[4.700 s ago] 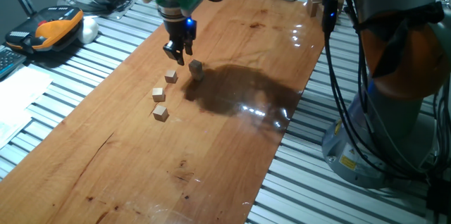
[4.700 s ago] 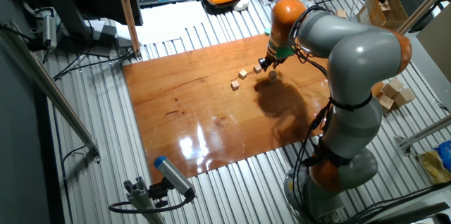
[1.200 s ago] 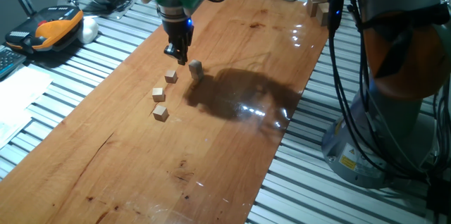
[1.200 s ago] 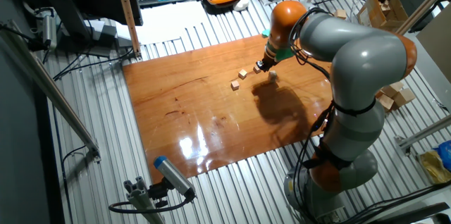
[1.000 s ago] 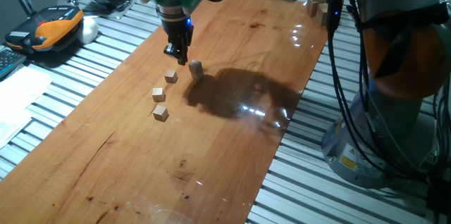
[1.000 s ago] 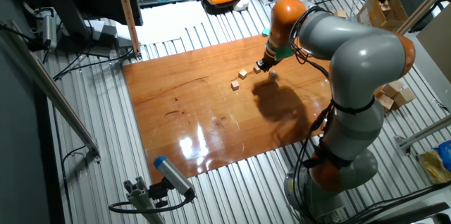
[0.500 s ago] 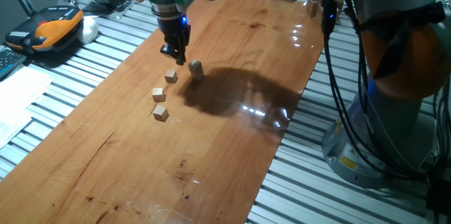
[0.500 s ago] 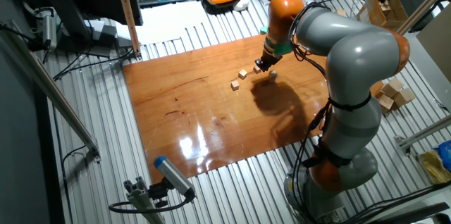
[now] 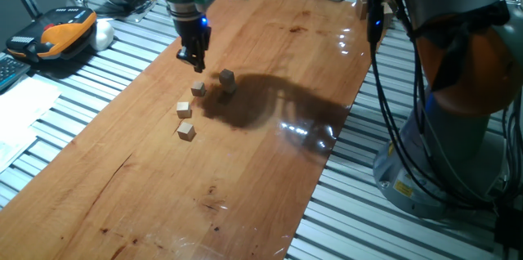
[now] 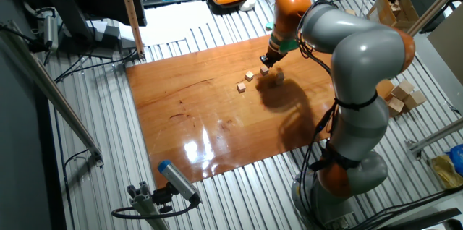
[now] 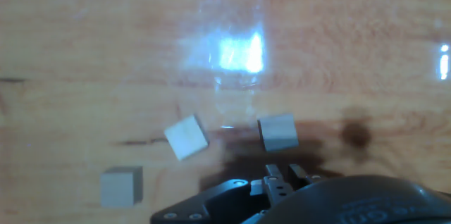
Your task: Stack the blocks in a vertical line of five
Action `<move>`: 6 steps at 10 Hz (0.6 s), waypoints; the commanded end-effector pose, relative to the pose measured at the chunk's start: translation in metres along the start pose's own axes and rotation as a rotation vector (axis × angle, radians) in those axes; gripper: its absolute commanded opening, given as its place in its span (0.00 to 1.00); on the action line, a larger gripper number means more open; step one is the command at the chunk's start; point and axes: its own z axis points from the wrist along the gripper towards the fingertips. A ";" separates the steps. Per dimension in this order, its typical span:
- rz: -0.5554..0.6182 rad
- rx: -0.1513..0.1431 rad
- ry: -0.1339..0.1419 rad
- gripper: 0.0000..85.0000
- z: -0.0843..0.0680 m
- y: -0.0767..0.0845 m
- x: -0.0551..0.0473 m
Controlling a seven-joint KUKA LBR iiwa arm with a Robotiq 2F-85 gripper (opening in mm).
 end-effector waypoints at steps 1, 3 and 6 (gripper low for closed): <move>0.004 0.007 0.006 0.00 -0.001 0.002 -0.005; 0.004 0.013 0.007 0.00 -0.001 0.003 -0.013; -0.001 0.010 -0.013 0.00 0.007 0.003 -0.018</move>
